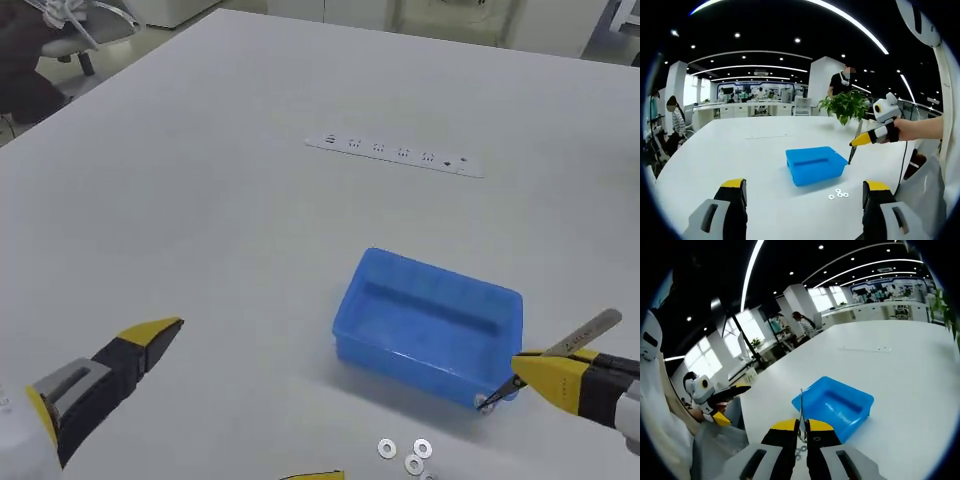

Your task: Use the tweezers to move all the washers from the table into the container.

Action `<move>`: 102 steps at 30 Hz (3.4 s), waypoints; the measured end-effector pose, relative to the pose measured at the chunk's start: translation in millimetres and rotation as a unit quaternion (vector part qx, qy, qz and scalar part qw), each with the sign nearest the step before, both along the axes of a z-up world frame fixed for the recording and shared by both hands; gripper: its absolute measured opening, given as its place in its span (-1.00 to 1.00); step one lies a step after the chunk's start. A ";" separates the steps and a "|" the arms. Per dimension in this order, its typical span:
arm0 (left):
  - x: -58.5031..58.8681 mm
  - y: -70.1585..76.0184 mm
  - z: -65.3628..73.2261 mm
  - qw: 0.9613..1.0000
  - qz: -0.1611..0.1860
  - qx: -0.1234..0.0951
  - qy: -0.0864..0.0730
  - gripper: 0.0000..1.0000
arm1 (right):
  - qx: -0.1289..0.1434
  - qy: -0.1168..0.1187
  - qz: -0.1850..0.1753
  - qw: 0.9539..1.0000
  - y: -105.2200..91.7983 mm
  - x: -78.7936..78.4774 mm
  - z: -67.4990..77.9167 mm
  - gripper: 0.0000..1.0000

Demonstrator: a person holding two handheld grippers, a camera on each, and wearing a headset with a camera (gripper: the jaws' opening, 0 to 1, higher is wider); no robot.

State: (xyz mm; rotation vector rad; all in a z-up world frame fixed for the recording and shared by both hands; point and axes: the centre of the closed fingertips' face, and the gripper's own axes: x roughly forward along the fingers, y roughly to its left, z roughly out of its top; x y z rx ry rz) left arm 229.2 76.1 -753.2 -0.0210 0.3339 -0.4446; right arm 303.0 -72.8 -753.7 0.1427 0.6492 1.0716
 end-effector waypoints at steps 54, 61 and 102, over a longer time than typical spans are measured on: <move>1.0 2.1 -3.5 1.000 -0.010 -0.024 0.003 0.88 | -0.133 -0.061 -0.018 0.989 9.9 75.9 -70.8 -0.94; -0.2 0.7 -5.1 1.000 -0.015 -0.019 0.005 0.88 | -0.135 -0.073 -0.013 0.988 10.2 74.5 -70.4 -0.93; -1.8 -1.1 -3.7 1.000 -0.019 -0.016 0.005 0.87 | -0.051 -0.076 -0.016 0.996 12.1 22.8 -8.3 -0.93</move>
